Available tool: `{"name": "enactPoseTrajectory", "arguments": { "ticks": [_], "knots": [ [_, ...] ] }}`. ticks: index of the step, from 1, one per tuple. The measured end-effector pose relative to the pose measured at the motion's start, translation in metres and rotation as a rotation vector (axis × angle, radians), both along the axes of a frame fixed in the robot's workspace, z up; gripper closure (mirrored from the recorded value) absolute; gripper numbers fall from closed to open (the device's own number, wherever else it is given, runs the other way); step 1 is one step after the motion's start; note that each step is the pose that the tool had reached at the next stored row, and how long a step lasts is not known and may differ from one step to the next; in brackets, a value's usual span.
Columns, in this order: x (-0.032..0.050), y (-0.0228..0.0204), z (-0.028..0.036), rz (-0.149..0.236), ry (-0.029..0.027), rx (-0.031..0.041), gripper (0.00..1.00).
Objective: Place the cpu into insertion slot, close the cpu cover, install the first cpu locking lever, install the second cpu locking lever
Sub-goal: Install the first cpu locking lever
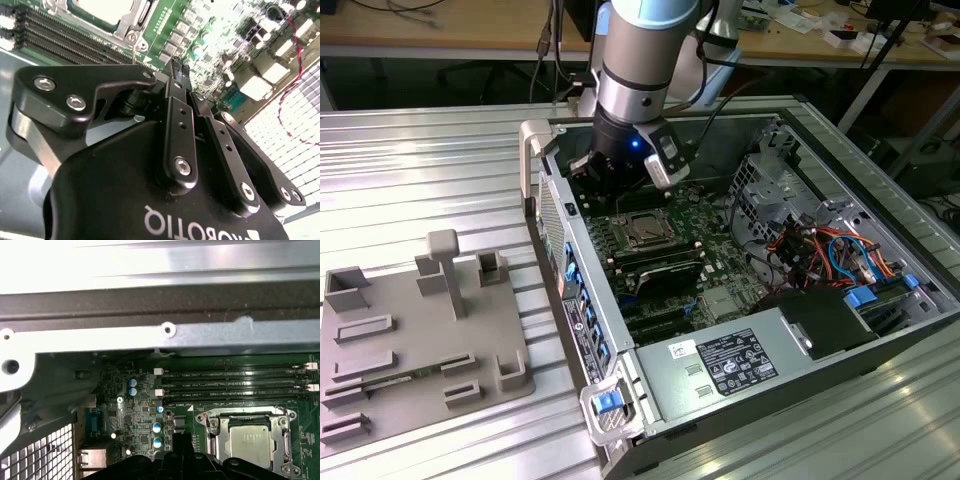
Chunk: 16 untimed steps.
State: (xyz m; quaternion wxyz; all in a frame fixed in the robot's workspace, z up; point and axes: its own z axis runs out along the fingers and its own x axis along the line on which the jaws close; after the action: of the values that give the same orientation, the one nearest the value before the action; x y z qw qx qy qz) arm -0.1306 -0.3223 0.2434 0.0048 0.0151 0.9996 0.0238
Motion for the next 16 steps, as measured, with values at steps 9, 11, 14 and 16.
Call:
{"name": "enactPoseTrajectory", "arguments": {
  "ticks": [9,11,14,16],
  "knots": [
    [0.0111,0.0127,-0.0014,0.001,0.0002,-0.0001,0.89],
    [0.0242,0.0161,-0.0021,0.001,0.0005,-0.0002,0.89],
    [0.0365,0.0188,-0.0025,0.001,0.0006,-0.0015,0.89],
    [0.0401,0.0192,-0.0025,0.001,0.0006,-0.0019,0.89]
  ]
}}
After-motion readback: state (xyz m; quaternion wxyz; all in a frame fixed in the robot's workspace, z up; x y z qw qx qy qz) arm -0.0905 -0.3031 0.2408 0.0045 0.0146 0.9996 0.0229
